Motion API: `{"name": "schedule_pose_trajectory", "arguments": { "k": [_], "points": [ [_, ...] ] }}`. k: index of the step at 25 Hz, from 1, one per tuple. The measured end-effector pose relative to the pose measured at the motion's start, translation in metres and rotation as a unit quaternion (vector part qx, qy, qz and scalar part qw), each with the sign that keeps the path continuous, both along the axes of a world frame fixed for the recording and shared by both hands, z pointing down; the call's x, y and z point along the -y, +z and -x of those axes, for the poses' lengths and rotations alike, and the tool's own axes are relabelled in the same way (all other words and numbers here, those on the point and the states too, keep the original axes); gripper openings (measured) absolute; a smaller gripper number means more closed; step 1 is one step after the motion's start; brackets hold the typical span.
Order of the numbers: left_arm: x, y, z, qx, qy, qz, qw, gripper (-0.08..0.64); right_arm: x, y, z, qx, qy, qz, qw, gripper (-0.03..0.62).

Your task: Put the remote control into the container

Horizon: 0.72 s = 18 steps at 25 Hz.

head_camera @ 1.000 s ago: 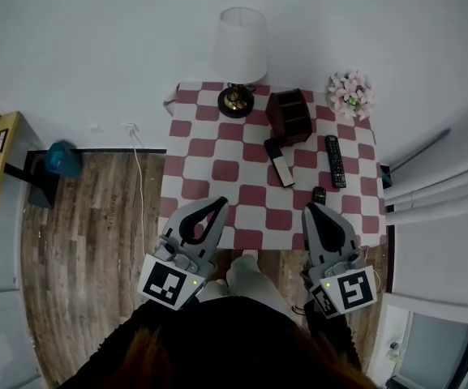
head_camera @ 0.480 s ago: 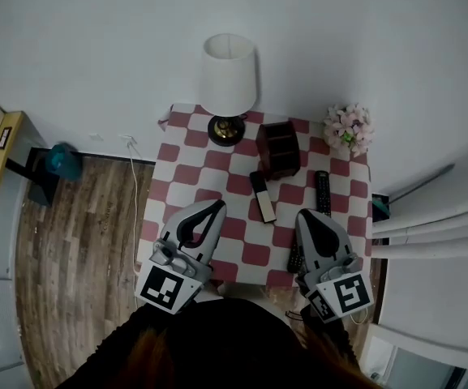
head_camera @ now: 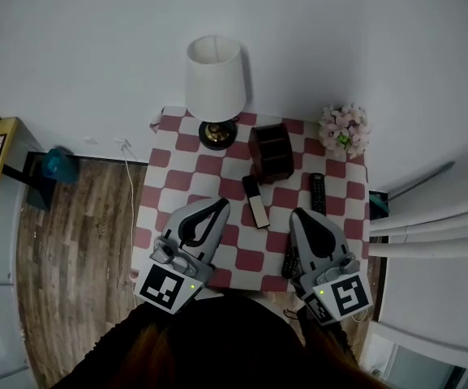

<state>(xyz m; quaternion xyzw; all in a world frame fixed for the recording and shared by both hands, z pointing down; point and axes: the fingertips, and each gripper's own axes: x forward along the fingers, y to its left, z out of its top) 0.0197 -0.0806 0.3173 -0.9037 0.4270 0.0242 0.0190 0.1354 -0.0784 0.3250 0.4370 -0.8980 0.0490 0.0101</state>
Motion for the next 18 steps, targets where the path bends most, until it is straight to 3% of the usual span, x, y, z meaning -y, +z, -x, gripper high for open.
{"name": "schedule_pose_trajectory", "arguments": {
  "k": [4, 9, 18],
  "points": [
    [0.006, 0.004, -0.004, 0.005, 0.019, 0.006, 0.9998, 0.008, 0.004, 0.013, -0.011, 0.015, 0.027, 0.028, 0.999, 0.015],
    [0.009, 0.003, -0.007, 0.004, 0.032, 0.007, 0.9995, 0.009, 0.01, 0.055, -0.04, -0.017, 0.085, 0.077, 0.993, 0.015],
    [0.005, 0.006, -0.009, 0.001, 0.047, 0.011, 0.9988, 0.008, 0.004, 0.182, -0.09, -0.045, 0.182, 0.227, 0.956, 0.015]
  ]
}}
